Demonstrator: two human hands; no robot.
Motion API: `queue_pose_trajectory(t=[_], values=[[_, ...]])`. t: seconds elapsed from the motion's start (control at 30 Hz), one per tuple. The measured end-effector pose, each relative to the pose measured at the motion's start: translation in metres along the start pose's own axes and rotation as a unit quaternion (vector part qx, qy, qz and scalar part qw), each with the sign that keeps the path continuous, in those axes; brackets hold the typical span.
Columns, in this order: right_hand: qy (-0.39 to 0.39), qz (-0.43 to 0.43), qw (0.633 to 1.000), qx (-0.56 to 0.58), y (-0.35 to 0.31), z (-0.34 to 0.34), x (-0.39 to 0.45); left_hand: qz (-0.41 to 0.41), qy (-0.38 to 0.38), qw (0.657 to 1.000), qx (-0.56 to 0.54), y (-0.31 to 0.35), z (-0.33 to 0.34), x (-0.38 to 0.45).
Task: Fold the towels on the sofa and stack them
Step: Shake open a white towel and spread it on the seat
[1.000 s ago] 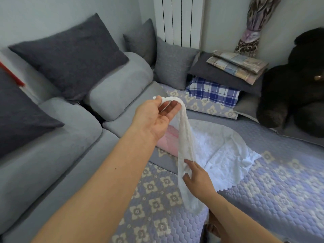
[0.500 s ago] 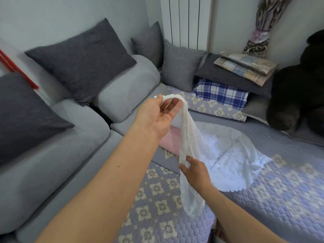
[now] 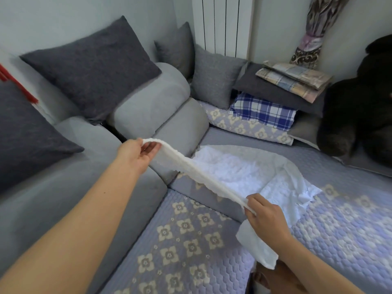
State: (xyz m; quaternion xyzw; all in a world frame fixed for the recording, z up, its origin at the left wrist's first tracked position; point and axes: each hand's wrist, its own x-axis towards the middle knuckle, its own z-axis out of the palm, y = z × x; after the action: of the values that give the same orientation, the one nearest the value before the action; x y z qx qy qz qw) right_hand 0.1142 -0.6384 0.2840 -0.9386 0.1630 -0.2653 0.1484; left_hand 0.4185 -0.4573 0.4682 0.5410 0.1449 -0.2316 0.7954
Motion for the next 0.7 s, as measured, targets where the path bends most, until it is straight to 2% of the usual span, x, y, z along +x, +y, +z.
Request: queue_pose_trajectory(t=[0.13,0.27,0.37,0.43,0.5,0.57,0.7], values=[[-0.005,-0.037,0.998,-0.047,0.01,-0.013,-0.004,-0.018,0.029,0.999,0.008,-0.017,-0.027,0.017],[-0.073,-0.122,0.986,-0.088,0.02,-0.023,-0.009,-0.045,0.029,0.999,0.008,-0.026,-0.045,0.021],[-0.106,-0.133,0.981,-0.088,0.025,-0.025,-0.016,-0.049,0.03,0.998,0.013,-0.027,-0.052,0.019],[-0.082,-0.115,0.988,-0.068,0.029,-0.027,-0.019,-0.052,0.029,0.998,0.014,-0.028,-0.057,0.019],[-0.045,-0.042,0.998,-0.013,0.03,-0.028,-0.019,-0.062,0.027,0.998,0.012,-0.03,-0.065,0.019],[-0.062,0.021,0.997,0.043,0.025,-0.029,-0.02,-0.068,0.029,0.997,0.007,-0.033,-0.072,0.019],[-0.144,0.059,0.985,0.08,0.016,-0.021,-0.027,-0.08,0.034,0.996,0.003,-0.032,-0.083,0.024]])
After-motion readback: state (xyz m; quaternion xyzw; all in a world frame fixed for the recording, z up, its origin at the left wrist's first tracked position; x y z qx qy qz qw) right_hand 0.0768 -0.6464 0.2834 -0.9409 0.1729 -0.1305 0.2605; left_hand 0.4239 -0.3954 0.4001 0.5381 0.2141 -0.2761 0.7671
